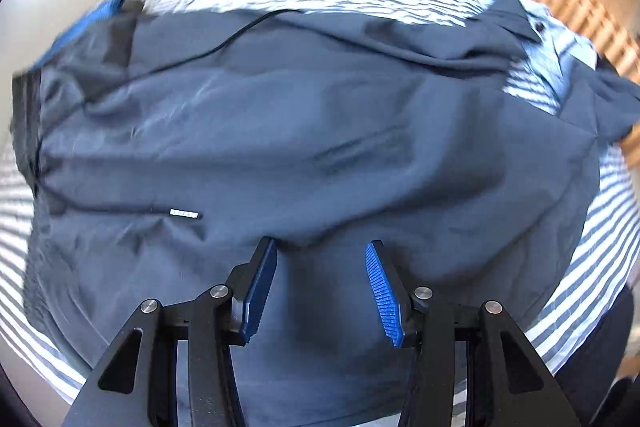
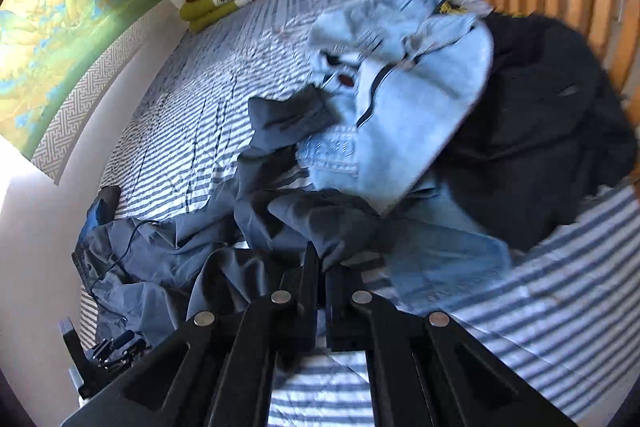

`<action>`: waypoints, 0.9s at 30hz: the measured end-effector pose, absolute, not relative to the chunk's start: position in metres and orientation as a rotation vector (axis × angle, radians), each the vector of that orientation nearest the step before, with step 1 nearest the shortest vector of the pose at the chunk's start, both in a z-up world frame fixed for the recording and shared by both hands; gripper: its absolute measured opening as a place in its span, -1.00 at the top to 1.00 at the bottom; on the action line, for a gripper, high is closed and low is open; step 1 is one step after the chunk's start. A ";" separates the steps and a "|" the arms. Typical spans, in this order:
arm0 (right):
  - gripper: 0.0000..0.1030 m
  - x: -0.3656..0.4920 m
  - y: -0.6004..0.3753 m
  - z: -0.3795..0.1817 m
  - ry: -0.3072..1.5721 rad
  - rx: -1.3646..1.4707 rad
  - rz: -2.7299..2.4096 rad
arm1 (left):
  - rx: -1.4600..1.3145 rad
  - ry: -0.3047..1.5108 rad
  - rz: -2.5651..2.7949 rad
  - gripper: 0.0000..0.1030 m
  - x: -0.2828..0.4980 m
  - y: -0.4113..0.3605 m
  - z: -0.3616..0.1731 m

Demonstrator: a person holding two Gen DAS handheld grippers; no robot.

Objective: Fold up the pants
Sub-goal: 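Lift and spread the navy pants with the left tool while the right tool grasps the hem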

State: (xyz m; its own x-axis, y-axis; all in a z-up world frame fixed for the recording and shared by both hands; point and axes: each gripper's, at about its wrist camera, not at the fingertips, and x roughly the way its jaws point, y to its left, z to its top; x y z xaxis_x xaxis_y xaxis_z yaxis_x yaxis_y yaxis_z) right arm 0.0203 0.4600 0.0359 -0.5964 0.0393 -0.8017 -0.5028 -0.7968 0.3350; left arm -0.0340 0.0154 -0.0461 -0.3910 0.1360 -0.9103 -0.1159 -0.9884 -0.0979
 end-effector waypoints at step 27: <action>0.11 0.078 0.508 -0.086 0.600 -1.403 2.394 | -1.452 0.317 2.203 0.01 0.007 0.184 -0.045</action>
State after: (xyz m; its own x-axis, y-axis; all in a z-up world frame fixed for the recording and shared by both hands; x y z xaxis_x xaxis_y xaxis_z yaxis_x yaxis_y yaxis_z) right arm 0.0780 0.5079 -0.0865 -0.4771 0.0474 -0.8776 -0.4560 -0.8670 0.2011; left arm 0.0065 0.1839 -0.0447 -0.3221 0.2629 -0.9095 -0.5090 -0.8581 -0.0678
